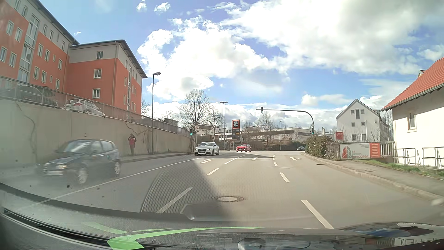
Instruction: Follow the waypoints while adhering to traffic rules and regulations
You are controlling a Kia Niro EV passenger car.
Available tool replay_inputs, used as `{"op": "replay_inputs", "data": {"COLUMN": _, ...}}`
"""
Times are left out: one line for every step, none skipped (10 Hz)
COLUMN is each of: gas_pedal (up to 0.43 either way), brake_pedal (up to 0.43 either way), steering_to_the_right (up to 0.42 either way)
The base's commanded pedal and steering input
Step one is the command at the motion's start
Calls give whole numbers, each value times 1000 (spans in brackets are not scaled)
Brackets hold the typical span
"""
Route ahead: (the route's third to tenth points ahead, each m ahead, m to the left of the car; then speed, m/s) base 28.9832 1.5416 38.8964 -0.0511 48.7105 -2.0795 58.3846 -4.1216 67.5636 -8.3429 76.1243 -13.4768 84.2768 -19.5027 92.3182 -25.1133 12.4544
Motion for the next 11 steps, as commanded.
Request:
{"op": "replay_inputs", "data": {"gas_pedal": 197, "brake_pedal": 0, "steering_to_the_right": 32}}
{"op": "replay_inputs", "data": {"gas_pedal": 197, "brake_pedal": 0, "steering_to_the_right": 32}}
{"op": "replay_inputs", "data": {"gas_pedal": 197, "brake_pedal": 0, "steering_to_the_right": 32}}
{"op": "replay_inputs", "data": {"gas_pedal": 197, "brake_pedal": 0, "steering_to_the_right": 32}}
{"op": "replay_inputs", "data": {"gas_pedal": 197, "brake_pedal": 0, "steering_to_the_right": 32}}
{"op": "replay_inputs", "data": {"gas_pedal": 197, "brake_pedal": 0, "steering_to_the_right": 32}}
{"op": "replay_inputs", "data": {"gas_pedal": 197, "brake_pedal": 0, "steering_to_the_right": 32}}
{"op": "replay_inputs", "data": {"gas_pedal": 197, "brake_pedal": 0, "steering_to_the_right": 31}}
{"op": "replay_inputs", "data": {"gas_pedal": 197, "brake_pedal": 0, "steering_to_the_right": 31}}
{"op": "replay_inputs", "data": {"gas_pedal": 197, "brake_pedal": 0, "steering_to_the_right": 31}}
{"op": "replay_inputs", "data": {"gas_pedal": 197, "brake_pedal": 0, "steering_to_the_right": 30}}
